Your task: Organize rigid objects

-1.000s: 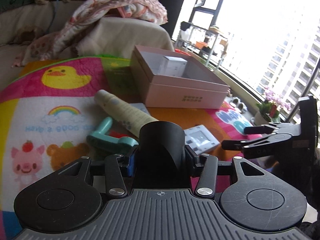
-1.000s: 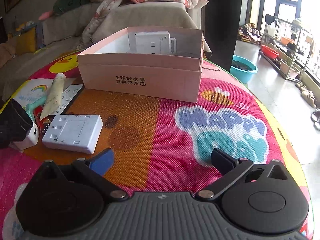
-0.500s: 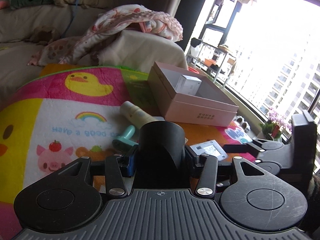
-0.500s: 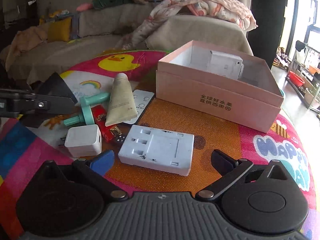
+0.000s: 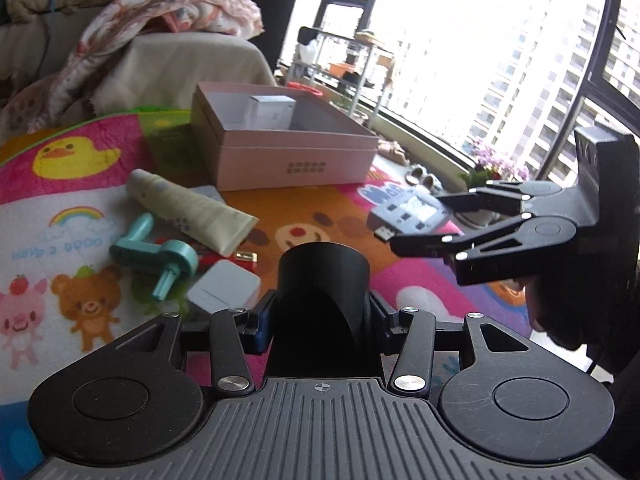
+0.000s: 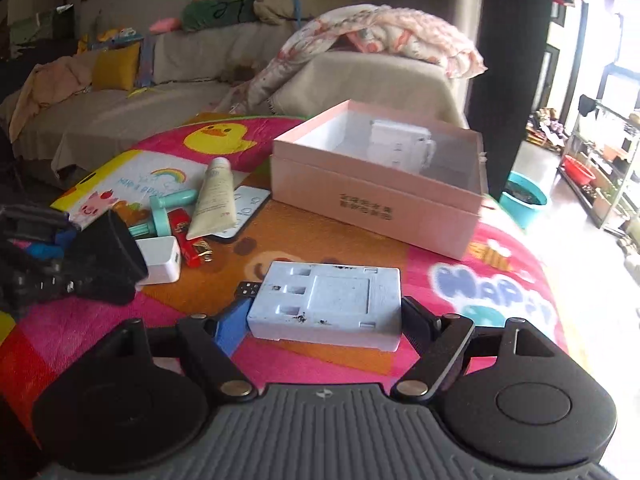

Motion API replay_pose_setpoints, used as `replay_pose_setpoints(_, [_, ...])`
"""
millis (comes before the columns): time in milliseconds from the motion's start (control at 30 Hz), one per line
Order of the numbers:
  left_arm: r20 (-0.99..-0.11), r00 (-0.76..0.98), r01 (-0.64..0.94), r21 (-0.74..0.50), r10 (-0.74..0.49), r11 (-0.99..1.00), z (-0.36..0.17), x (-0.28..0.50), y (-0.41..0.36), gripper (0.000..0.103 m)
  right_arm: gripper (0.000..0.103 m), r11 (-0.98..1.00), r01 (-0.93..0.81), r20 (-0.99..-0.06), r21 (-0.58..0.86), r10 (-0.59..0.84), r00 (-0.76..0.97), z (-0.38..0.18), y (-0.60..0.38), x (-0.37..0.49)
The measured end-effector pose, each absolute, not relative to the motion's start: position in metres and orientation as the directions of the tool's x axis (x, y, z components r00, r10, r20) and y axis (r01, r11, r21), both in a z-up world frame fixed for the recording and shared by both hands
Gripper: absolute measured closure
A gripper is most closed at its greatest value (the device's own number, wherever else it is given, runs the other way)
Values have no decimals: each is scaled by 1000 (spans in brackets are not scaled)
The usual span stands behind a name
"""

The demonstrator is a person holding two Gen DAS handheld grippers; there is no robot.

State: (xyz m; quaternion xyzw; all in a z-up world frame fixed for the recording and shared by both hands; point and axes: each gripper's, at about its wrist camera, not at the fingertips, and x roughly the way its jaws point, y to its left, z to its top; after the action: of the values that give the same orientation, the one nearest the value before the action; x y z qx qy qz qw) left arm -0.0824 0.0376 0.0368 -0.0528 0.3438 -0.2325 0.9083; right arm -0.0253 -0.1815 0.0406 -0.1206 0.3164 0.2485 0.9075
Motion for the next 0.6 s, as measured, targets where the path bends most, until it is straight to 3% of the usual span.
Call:
replay_pose_setpoints(233, [-554, 702, 419, -188, -448, 888, 83, -66, 20, 51, 23, 869, -487, -533, -84, 374, 759, 71, -217, -45])
replay_pose_setpoints(400, [-435, 785, 428, -132, -440, 894, 145, -23, 20, 51, 23, 879, -458, -432, -130, 366, 824, 107, -220, -36])
replay_pose_setpoints(600, [-341, 812, 418, -228, -474, 879, 197, 76, 16, 51, 23, 899, -422, -331, -117, 365, 870, 149, -210, 10])
